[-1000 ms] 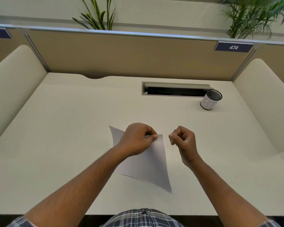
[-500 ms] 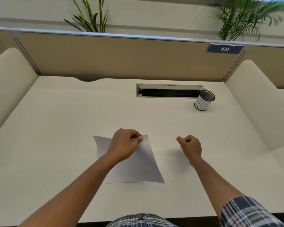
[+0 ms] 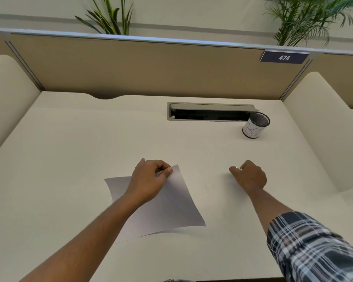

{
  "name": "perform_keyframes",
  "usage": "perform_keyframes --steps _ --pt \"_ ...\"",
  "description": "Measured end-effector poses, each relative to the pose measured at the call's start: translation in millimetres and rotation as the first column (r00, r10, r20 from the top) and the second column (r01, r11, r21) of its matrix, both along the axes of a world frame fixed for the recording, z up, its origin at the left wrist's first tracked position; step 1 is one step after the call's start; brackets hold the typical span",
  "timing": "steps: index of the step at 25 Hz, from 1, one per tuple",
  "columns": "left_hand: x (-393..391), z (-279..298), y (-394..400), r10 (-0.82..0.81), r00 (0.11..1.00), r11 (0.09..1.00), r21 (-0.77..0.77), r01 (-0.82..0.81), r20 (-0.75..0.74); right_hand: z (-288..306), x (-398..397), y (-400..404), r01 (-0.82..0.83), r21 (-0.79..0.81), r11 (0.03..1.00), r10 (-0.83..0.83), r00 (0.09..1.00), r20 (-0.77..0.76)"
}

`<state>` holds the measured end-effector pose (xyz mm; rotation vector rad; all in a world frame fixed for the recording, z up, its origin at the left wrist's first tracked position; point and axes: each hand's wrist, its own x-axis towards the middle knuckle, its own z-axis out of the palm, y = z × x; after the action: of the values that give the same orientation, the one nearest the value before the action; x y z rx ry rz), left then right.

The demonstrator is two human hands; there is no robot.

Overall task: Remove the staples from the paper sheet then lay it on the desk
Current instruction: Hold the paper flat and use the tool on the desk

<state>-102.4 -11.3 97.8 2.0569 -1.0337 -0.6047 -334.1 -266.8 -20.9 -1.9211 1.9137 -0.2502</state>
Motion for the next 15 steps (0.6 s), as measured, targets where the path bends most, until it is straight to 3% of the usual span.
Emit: perform_keyframes --steps 6,13,15 --pt "-1.4 -1.9 -3.4 -0.011 1.000 1.000 0.010 0.011 -0.013 -14.6 -1.9 -6.5 -0.154 -0.089 0.984 0.149 0.987 -0.063" --pt "-3.0 0.8 -4.0 -0.024 1.000 1.000 -0.002 0.024 -0.019 -23.0 -22.6 -6.9 -0.227 -0.115 0.967 0.232 0.972 0.033" --pt "-4.2 1.0 -2.5 -0.029 0.999 1.000 -0.003 0.029 -0.022 -26.4 -27.5 -7.4 -0.312 -0.139 0.940 0.305 0.950 -0.075"
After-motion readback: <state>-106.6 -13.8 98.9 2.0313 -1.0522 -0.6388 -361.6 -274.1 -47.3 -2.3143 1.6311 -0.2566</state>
